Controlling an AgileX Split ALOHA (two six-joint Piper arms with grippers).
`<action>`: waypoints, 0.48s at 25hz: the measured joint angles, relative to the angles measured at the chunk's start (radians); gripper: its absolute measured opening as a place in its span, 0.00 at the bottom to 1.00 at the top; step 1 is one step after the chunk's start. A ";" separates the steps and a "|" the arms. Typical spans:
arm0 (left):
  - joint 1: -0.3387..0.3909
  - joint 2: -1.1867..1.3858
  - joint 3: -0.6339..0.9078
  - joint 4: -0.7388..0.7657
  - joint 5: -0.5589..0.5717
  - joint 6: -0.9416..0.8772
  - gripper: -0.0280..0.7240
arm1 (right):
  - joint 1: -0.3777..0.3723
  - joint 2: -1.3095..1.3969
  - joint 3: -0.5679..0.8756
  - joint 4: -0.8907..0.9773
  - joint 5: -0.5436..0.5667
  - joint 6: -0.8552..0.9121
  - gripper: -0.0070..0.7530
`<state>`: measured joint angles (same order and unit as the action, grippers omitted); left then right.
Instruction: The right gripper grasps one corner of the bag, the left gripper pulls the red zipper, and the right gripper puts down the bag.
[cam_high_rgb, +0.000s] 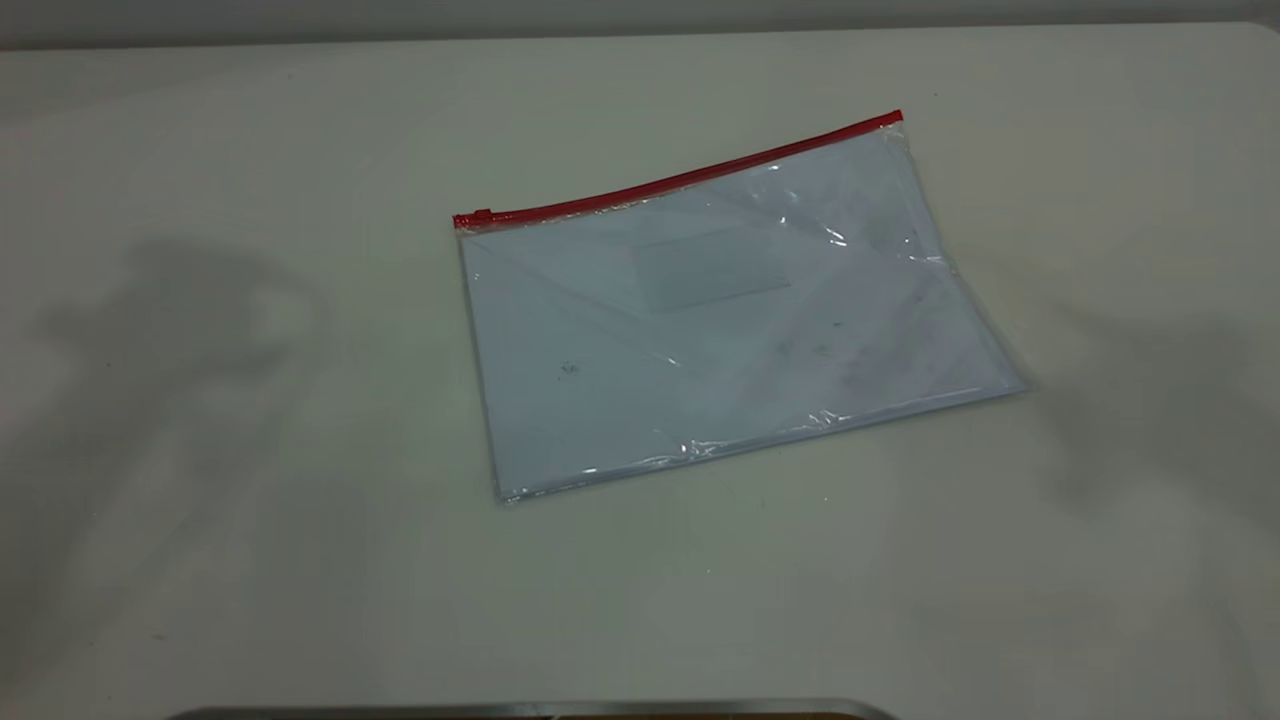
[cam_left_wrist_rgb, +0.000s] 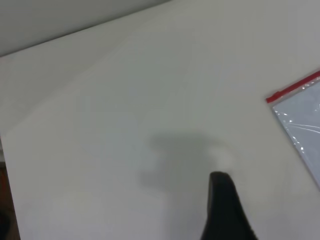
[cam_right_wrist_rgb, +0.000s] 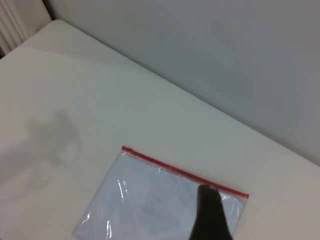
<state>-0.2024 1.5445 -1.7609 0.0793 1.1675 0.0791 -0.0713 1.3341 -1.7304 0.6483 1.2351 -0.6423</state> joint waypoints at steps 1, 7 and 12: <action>0.000 -0.034 0.032 0.001 0.000 -0.010 0.73 | 0.000 -0.033 0.029 -0.002 0.000 0.009 0.78; 0.000 -0.277 0.310 0.002 0.000 -0.057 0.73 | 0.000 -0.252 0.311 -0.019 0.000 0.021 0.78; 0.000 -0.497 0.545 0.002 0.000 -0.066 0.73 | 0.000 -0.454 0.595 -0.034 0.000 0.022 0.78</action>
<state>-0.2024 1.0477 -1.2156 0.0816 1.1675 0.0130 -0.0713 0.8803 -1.1358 0.6139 1.2351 -0.6203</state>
